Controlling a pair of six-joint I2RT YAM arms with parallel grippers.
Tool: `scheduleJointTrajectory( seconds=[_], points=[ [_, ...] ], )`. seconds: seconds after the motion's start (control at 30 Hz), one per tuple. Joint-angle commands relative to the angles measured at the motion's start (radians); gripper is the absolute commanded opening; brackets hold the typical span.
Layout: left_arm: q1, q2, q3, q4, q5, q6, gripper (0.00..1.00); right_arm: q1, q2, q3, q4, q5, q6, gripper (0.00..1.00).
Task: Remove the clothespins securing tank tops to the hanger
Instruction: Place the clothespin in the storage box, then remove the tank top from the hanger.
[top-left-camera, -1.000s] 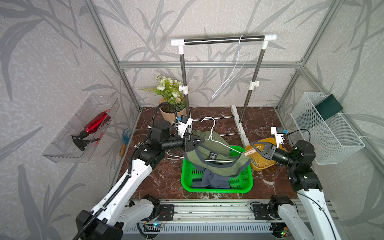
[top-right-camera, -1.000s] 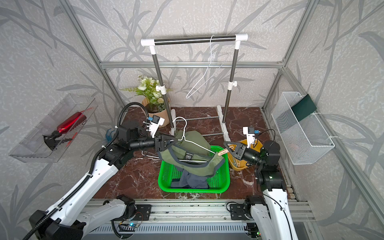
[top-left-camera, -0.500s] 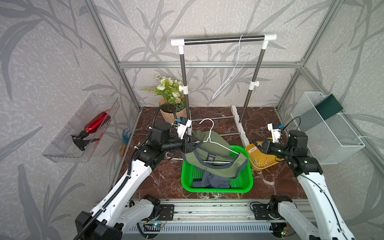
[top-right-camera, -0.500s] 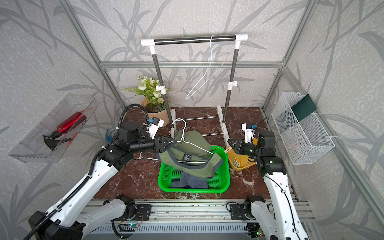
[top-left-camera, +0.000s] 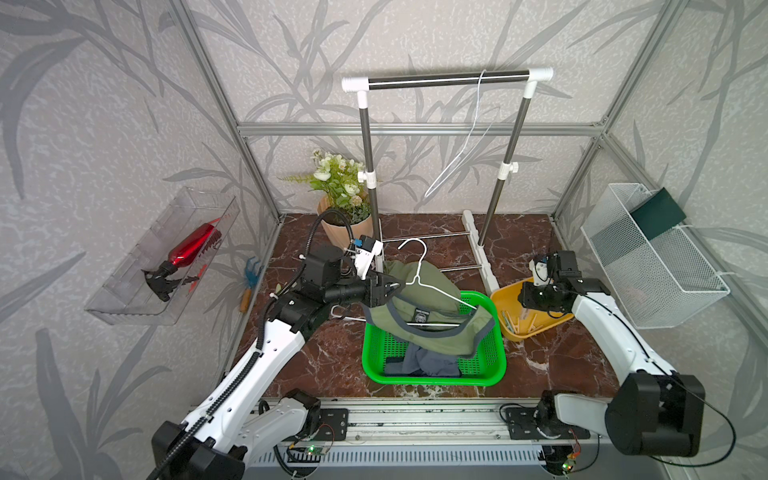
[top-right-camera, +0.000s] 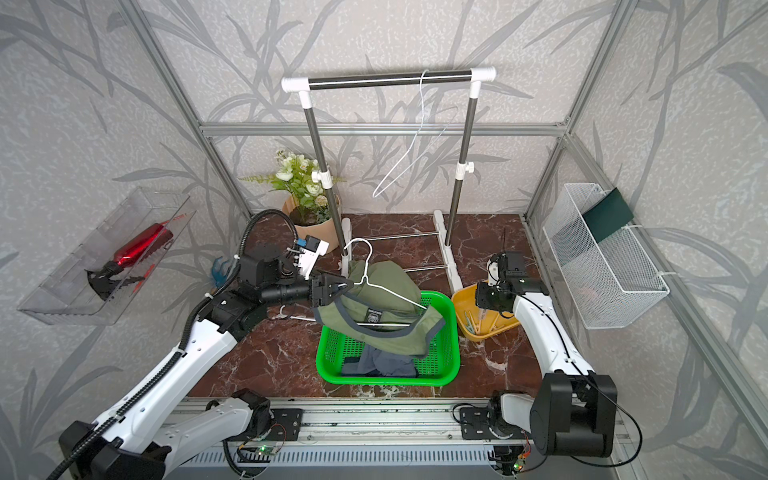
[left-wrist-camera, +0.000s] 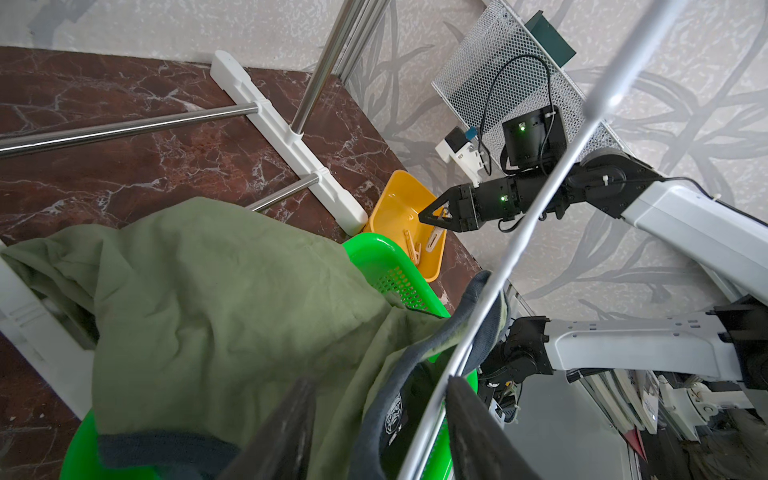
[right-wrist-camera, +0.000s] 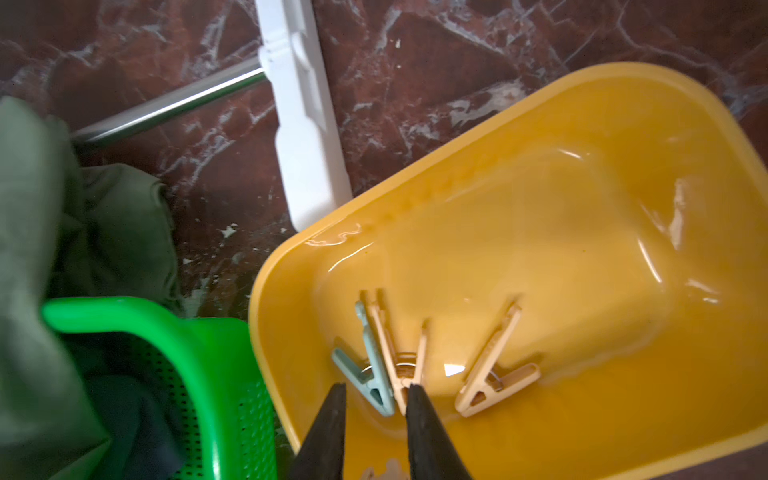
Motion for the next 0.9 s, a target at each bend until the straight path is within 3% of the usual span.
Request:
scheduleJointTrajectory(
  seconds=[0.0, 0.1, 0.23, 0.37, 0.43, 0.53, 0.6, 0.67, 0.87],
  points=[
    [0.003, -0.012, -0.008, 0.028, 0.0, -0.012, 0.0, -0.001, 0.076, 0.052, -0.079, 0.061, -0.04, 0.57],
    [0.002, -0.012, -0.016, 0.046, 0.0, -0.026, 0.0, 0.0, 0.101, 0.073, -0.093, 0.046, -0.05, 0.77],
    [0.002, -0.004, -0.023, 0.057, 0.004, -0.037, 0.0, 0.01, 0.014, 0.069, -0.06, 0.036, -0.051, 0.82],
    [0.0, 0.003, -0.025, 0.07, 0.009, -0.045, 0.0, 0.041, -0.175, 0.043, 0.045, -0.183, -0.06, 0.83],
    [0.0, 0.009, -0.023, 0.074, 0.01, -0.048, 0.0, 0.124, -0.255, 0.044, 0.11, -0.286, -0.038, 0.83],
    [-0.004, 0.016, -0.019, 0.086, 0.016, -0.055, 0.0, 0.339, -0.254, 0.139, 0.118, -0.401, -0.035, 0.84],
    [-0.008, 0.021, -0.016, 0.088, 0.018, -0.057, 0.0, 0.507, -0.2, 0.238, 0.072, -0.38, -0.079, 0.84],
    [-0.01, 0.023, -0.014, 0.087, 0.02, -0.057, 0.0, 0.609, -0.146, 0.311, 0.038, -0.371, -0.112, 0.84],
    [-0.01, 0.015, -0.011, 0.077, 0.012, -0.054, 0.0, 0.661, -0.093, 0.333, 0.059, -0.417, -0.133, 0.84]
  ],
)
